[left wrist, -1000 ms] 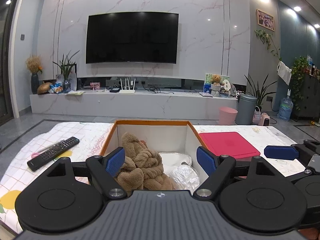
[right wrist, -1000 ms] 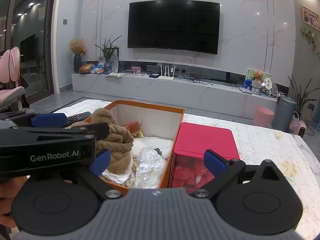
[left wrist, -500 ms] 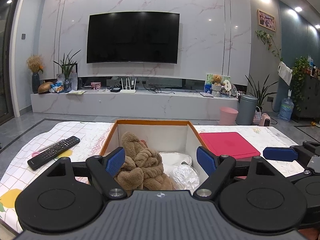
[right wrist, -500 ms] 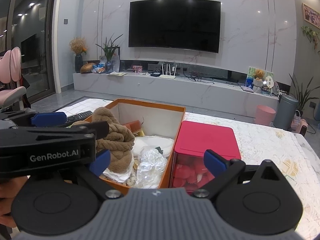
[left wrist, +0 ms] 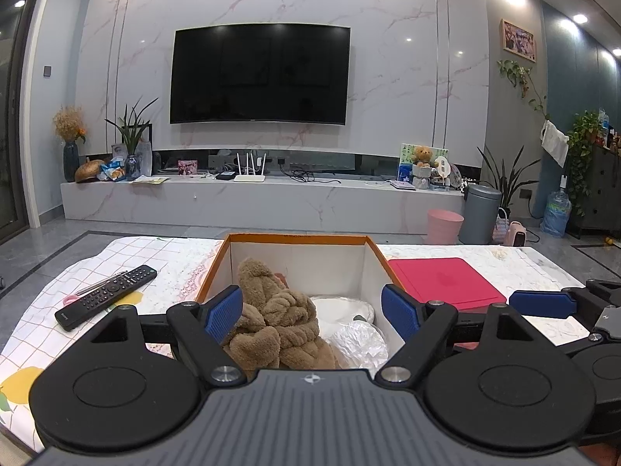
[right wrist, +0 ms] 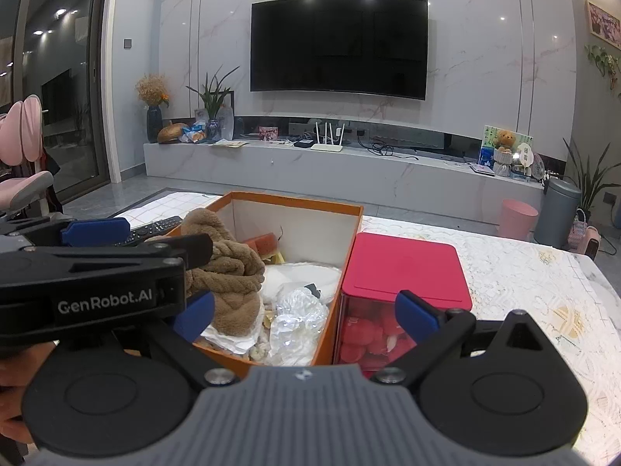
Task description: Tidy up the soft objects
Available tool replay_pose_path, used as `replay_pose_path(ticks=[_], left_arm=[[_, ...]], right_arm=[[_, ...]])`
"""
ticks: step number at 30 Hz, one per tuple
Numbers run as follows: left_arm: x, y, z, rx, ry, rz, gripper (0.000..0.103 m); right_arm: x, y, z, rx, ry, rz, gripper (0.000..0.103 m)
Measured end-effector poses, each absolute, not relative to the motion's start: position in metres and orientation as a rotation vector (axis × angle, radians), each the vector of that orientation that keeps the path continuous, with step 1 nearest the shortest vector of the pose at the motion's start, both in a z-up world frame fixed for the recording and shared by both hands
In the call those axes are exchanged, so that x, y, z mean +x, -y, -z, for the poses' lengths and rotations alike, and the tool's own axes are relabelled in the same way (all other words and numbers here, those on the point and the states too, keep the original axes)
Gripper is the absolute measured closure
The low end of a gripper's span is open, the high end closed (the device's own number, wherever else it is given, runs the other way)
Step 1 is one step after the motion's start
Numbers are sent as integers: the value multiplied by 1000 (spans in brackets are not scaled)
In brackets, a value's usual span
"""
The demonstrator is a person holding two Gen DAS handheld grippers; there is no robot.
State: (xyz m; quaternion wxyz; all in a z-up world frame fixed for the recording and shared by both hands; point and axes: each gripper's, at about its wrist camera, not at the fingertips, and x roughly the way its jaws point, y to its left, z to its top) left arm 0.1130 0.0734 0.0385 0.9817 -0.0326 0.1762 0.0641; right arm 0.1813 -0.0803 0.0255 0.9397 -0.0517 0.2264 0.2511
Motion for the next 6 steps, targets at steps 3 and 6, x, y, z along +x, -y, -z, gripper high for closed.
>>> replay_pose_path(ticks=[3,6], left_arm=[[113,-73,-38,-64,-356,-131,8],[112,-74,-39,-76,-359,-131,8]], right_arm=[[182,80,-25,-104,-464,-514,6],[182,80,-25,-104,-466,-511,6]])
